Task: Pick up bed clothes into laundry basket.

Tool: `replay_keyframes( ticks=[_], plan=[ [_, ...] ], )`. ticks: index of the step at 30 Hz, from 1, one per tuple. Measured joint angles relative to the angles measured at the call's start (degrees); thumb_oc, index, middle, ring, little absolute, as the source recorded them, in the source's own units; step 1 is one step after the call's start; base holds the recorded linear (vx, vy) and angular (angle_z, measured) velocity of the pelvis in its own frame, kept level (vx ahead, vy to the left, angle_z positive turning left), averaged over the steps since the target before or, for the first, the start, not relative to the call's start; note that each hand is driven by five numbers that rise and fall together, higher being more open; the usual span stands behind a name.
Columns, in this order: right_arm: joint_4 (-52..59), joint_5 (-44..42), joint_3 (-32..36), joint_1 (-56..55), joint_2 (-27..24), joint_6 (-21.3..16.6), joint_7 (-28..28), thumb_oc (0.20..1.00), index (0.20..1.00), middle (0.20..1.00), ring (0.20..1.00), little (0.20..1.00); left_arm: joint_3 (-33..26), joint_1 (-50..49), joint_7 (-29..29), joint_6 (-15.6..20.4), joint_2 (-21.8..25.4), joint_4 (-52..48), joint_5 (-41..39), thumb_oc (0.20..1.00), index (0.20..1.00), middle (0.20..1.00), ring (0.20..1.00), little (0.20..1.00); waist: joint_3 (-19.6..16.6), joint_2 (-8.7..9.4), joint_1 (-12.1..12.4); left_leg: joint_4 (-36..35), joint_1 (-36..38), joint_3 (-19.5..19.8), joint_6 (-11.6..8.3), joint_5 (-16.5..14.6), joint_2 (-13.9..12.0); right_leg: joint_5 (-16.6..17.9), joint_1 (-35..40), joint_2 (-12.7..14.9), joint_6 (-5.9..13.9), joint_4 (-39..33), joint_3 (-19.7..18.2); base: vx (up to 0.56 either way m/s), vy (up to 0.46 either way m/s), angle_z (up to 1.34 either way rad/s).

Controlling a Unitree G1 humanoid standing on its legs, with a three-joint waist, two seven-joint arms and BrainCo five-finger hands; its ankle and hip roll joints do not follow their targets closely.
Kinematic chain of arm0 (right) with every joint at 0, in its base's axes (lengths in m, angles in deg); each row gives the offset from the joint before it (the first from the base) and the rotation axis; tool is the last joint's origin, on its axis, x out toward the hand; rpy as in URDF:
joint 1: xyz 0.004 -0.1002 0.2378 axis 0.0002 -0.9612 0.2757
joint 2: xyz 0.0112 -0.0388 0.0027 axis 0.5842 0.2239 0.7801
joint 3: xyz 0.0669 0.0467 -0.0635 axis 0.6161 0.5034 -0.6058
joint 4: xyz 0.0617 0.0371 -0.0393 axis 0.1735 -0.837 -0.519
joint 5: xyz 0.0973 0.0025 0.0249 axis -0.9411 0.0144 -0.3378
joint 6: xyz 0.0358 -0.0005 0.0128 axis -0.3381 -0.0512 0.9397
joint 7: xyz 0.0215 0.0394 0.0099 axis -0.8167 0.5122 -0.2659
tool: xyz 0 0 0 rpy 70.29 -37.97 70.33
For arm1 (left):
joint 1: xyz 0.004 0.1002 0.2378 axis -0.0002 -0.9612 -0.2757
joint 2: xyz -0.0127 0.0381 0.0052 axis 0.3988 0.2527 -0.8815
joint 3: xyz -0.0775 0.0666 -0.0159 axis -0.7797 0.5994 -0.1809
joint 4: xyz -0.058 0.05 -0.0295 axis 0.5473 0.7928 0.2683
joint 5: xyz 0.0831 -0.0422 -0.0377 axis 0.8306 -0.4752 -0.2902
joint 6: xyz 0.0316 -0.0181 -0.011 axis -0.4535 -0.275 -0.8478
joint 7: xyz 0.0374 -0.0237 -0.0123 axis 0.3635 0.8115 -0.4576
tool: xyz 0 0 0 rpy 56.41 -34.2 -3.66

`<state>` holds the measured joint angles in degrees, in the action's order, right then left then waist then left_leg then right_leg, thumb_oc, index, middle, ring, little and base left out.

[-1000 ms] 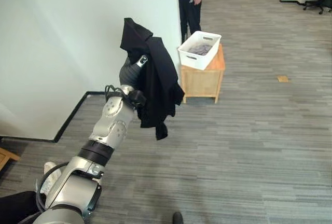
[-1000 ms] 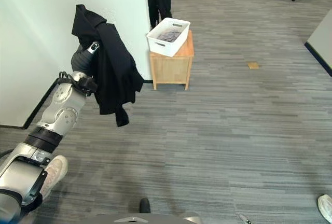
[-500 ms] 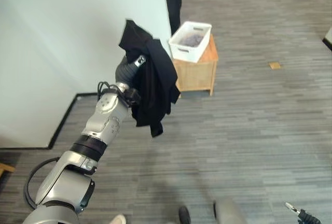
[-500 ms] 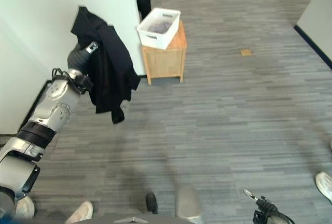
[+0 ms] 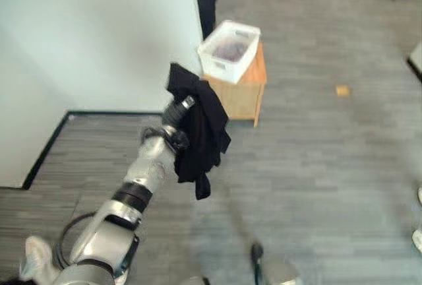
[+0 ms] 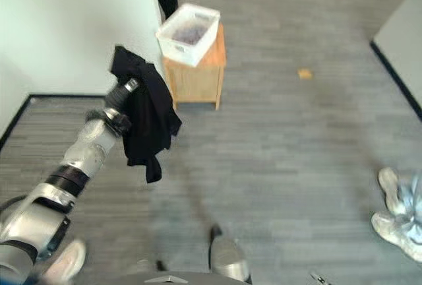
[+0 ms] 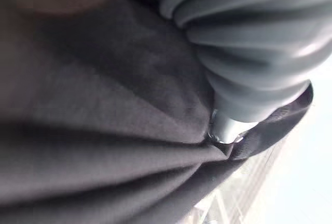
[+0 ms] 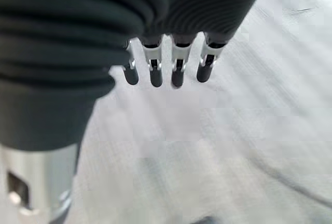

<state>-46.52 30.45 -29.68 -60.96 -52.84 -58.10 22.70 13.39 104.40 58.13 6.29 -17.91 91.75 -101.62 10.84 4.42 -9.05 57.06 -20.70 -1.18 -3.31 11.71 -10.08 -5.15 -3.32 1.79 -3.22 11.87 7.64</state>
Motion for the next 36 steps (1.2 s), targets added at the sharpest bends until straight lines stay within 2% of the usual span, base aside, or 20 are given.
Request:
replay_keyframes(
  ticks=[2,4,5,6,7,8,12,14,16,18,19,21,22,23,25,26,27,29,31,36],
  plan=[
    [-0.56,-0.02,-2.33,6.51,-0.39,-0.06,0.17,1.000,1.000,1.000,1.000,1.000,0.21,3.12,0.03,0.18,-1.08,-0.19,-0.25,0.200,0.200,0.200,0.200,0.200,-0.02,1.06,1.65,-7.56,-5.11,-3.00,-1.80,-5.18,3.38,-0.40,4.95,-0.98,-0.48,-4.51,-0.79,0.45,-0.142,-0.06],
    [0.03,-0.05,-2.06,8.89,-0.30,-0.70,0.59,1.000,1.000,1.000,1.000,1.000,0.47,4.04,0.04,0.16,-1.62,0.43,-0.49,0.200,0.200,0.200,0.200,0.200,0.88,2.48,1.74,-24.58,-2.33,-6.61,0.60,-3.26,9.00,-2.57,7.93,-0.14,3.77,-3.12,1.13,0.63,-0.032,0.14],
    [0.23,-0.16,-1.60,9.27,-1.24,-1.23,0.46,1.000,1.000,1.000,1.000,1.000,0.73,3.48,0.00,-0.14,-1.89,0.68,-0.53,0.200,0.200,0.200,0.200,0.200,1.31,-0.55,1.84,-32.95,-0.52,-6.14,3.03,-1.66,9.62,-2.75,6.02,-2.39,7.98,4.66,2.22,0.52,0.001,0.04],
    [0.33,-0.46,0.06,8.84,-3.83,-1.37,0.09,1.000,1.000,1.000,1.000,1.000,0.63,3.35,0.04,-0.23,-2.89,0.94,-0.55,0.200,0.200,0.200,0.200,0.200,1.09,-7.31,2.00,-45.85,1.79,-4.43,4.50,-0.78,6.58,-6.53,0.44,-5.71,11.57,16.29,1.16,0.50,-0.028,-0.44],
    [1.92,-0.75,-0.16,8.14,-7.52,-1.29,0.28,1.000,1.000,1.000,1.000,1.000,0.45,4.06,0.52,0.23,-1.17,1.13,-0.47,0.200,0.200,0.200,0.200,0.200,-1.53,-7.90,4.84,-58.06,2.67,-5.02,2.69,-0.77,7.15,-14.67,-1.07,-0.71,4.10,11.93,-3.67,0.46,-0.041,-0.25],
    [2.12,-0.83,0.57,6.15,-8.96,-1.81,0.71,1.000,1.000,1.000,1.000,1.000,0.06,3.53,0.81,0.60,-1.78,1.02,-0.49,0.200,0.200,0.200,0.200,0.200,-1.85,-9.27,2.98,-60.65,2.83,-5.80,1.53,-1.67,7.87,-15.11,2.99,-2.54,-0.61,8.71,-2.82,0.33,-0.025,-0.08],
    [1.45,-0.81,-1.02,1.46,-7.59,-0.98,0.90,1.000,1.000,1.000,1.000,1.000,-0.12,2.21,1.22,0.30,-1.42,0.54,-0.44,0.200,0.200,0.200,0.200,0.200,-2.54,-4.79,6.18,-56.27,5.27,-12.03,2.62,-2.24,13.30,-14.05,13.85,-1.25,0.58,-0.87,-3.32,0.46,0.030,-0.21],
    [0.35,-0.70,-1.76,2.68,-4.86,-1.17,1.01,1.000,1.000,1.000,1.000,1.000,0.13,1.03,1.30,0.29,0.75,-2.01,-0.47,0.200,0.200,0.200,0.200,0.200,-3.74,-4.17,6.54,-53.06,11.57,-15.35,12.52,-3.57,15.03,-14.99,17.41,-3.86,2.60,0.19,-4.70,0.35,0.060,-0.53],
    [-3.51,-0.73,-4.66,11.90,-2.21,4.36,1.18,1.000,1.000,1.000,1.000,1.000,2.03,2.27,1.03,0.18,2.46,2.51,-0.37,0.200,0.200,0.200,0.200,0.200,-5.27,-1.68,6.82,-57.31,16.58,-10.40,14.07,-6.59,17.66,-17.40,18.85,-1.72,7.91,3.14,-2.01,0.27,0.143,-0.63],
    [4.40,-0.48,-2.38,9.37,0.10,-4.34,1.98,1.000,1.000,1.000,1.000,1.000,1.32,0.33,0.26,-0.88,-0.11,-1.62,0.30,0.200,0.200,0.200,0.200,0.200,-5.60,-3.22,7.09,-61.18,19.92,-10.75,13.35,-5.56,16.93,-14.15,11.06,-0.39,10.44,20.59,2.47,0.22,0.161,0.11],
    [5.33,-0.27,-2.74,7.06,2.81,-3.01,1.12,1.000,1.000,1.000,1.000,1.000,1.28,-0.94,0.22,-0.87,-0.42,-3.22,0.46,0.200,0.200,0.200,0.200,0.200,-5.29,-3.45,7.05,-62.01,22.12,-10.41,13.34,-6.49,17.46,-13.33,6.61,1.90,10.50,30.21,1.97,0.25,0.124,0.69],
    [13.96,1.70,-2.03,0.66,7.31,-2.46,0.74,1.000,1.000,1.000,1.000,1.000,-0.89,-0.86,-1.10,-0.78,0.77,-3.15,0.48,0.200,0.200,0.200,0.200,0.200,-3.21,-3.22,3.13,-60.29,24.57,-4.96,12.18,-8.89,17.72,-10.02,-2.79,3.45,9.36,50.16,-4.72,0.19,-0.025,1.01],
    [12.74,1.88,-2.73,-0.61,8.66,-2.73,-0.67,1.000,1.000,1.000,1.000,1.000,-1.16,-0.77,-1.12,-0.78,1.47,-2.25,0.48,0.200,0.200,0.200,0.200,0.200,-2.47,-3.99,0.87,-60.23,25.96,-4.94,13.17,-10.21,17.13,-10.01,-6.71,3.56,10.26,51.11,-7.55,0.36,-0.182,0.92],
    [10.08,2.10,-2.54,-1.89,9.05,-1.98,-1.14,1.000,1.000,1.000,1.000,1.000,-2.57,-0.76,-1.11,-0.66,3.33,-2.43,0.49,0.200,0.200,0.200,0.200,0.200,-0.64,-5.88,0.25,-60.54,28.21,-4.63,11.91,-12.06,15.59,-10.24,-12.88,3.04,9.55,44.31,-13.25,0.42,-0.259,0.28],
    [7.87,2.45,-2.51,-4.25,8.65,-1.05,-1.32,1.000,1.000,1.000,1.000,1.000,-3.68,-0.45,-1.10,-0.45,3.51,-2.17,0.53,0.200,0.200,0.200,0.200,0.200,0.51,-6.96,-1.29,-60.78,29.07,-1.77,9.14,-13.79,14.23,-8.79,-16.41,3.78,9.27,26.74,-15.24,0.33,-0.218,0.39],
    [5.11,2.42,-2.78,-6.26,8.85,-0.34,-1.53,1.000,1.000,1.000,1.000,1.000,-3.30,1.14,-1.04,-0.38,3.01,-1.12,0.70,0.200,0.200,0.200,0.200,0.200,0.27,-7.54,-2.38,-60.66,29.21,0.74,7.23,-15.01,12.95,-6.04,-14.34,3.32,10.43,5.41,-19.08,0.22,-0.261,1.17],
    [2.99,2.43,-2.84,-8.32,8.96,0.94,-2.13,1.000,1.000,1.000,1.000,1.000,-2.50,3.07,-0.58,-0.36,3.23,0.25,1.96,0.200,0.200,0.200,0.200,0.200,0.06,-5.23,-2.84,-59.05,29.42,2.57,5.99,-16.78,12.26,-2.31,-12.34,3.81,13.42,-7.71,-20.97,0.20,-0.259,1.30],
    [-1.40,2.56,-2.58,-8.74,7.87,1.24,-2.39,1.000,1.000,1.000,1.000,1.000,-1.19,2.67,-0.39,0.10,1.05,0.69,2.44,0.200,0.200,0.200,0.200,0.200,0.15,-2.91,-1.97,-58.28,32.21,5.01,3.55,-18.10,11.86,3.01,-12.11,3.12,12.24,-0.73,-19.74,0.17,-0.193,1.07],
    [-2.76,3.49,-2.83,-7.27,3.86,0.66,-2.42,1.000,1.000,1.000,1.000,1.000,1.21,1.97,0.56,-0.98,0.14,3.94,3.14,0.200,0.200,0.200,0.200,0.200,-0.59,-3.86,-1.48,-57.41,32.94,0.49,1.32,-19.74,8.63,9.58,-10.27,1.35,10.24,-1.46,-16.46,0.13,-0.107,0.63],
    [-3.80,4.18,-0.76,2.75,-0.27,-1.21,-2.25,1.000,1.000,1.000,1.000,1.000,5.41,11.11,1.54,-1.46,0.01,13.52,5.56,0.200,0.200,0.200,0.200,0.200,-1.67,-4.99,-1.35,-62.62,31.93,0.37,2.48,-16.47,8.02,15.78,-2.39,-2.61,5.99,-17.05,-13.50,0.15,-0.065,0.33]
  ],
)
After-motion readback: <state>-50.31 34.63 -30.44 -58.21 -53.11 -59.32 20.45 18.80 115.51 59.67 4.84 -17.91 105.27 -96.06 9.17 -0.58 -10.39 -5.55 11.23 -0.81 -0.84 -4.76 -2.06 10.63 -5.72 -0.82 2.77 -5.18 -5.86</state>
